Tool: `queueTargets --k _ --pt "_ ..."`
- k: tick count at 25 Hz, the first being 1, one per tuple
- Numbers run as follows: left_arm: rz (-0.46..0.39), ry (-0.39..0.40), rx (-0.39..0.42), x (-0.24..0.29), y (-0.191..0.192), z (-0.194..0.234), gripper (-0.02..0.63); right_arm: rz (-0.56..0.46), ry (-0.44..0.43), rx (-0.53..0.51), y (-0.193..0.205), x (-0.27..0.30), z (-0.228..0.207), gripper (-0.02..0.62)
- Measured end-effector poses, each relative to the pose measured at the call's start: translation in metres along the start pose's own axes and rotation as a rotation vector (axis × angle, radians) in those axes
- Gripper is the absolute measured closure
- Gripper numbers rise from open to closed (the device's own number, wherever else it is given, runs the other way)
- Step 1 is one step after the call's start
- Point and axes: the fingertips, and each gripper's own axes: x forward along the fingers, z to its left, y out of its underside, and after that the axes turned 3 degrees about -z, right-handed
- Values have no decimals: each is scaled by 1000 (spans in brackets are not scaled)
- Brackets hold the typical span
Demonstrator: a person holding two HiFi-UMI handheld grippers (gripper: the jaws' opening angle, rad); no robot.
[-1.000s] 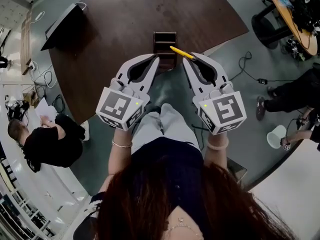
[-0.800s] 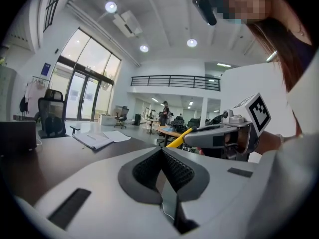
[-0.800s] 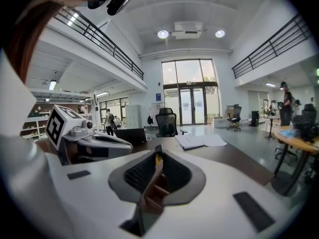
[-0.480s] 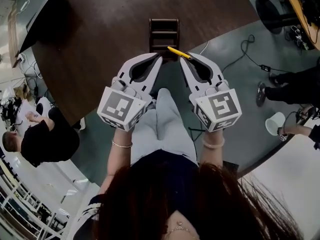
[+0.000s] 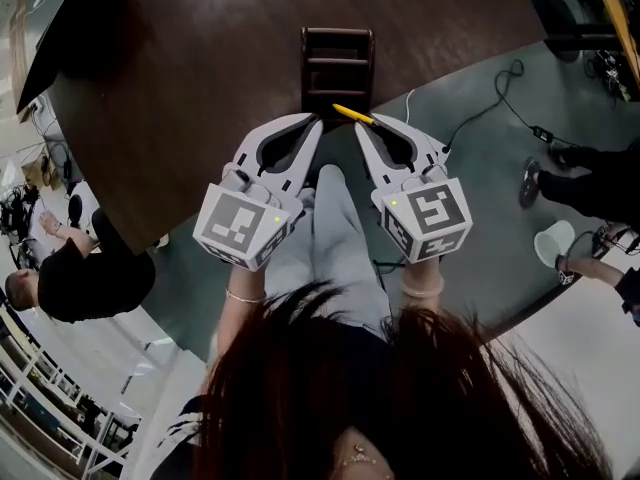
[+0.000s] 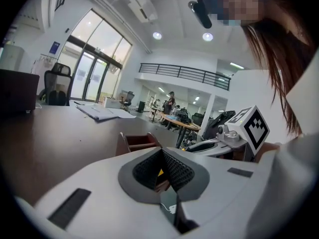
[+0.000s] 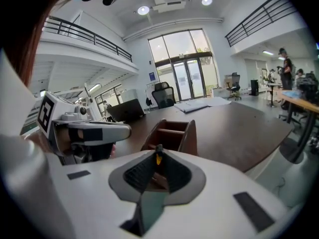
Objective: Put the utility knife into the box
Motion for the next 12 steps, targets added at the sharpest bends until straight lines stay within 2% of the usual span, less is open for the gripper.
queueTargets --k 12 --pt "29 -16 -34 1 18 9 604 67 -18 -1 30 21 2 543"
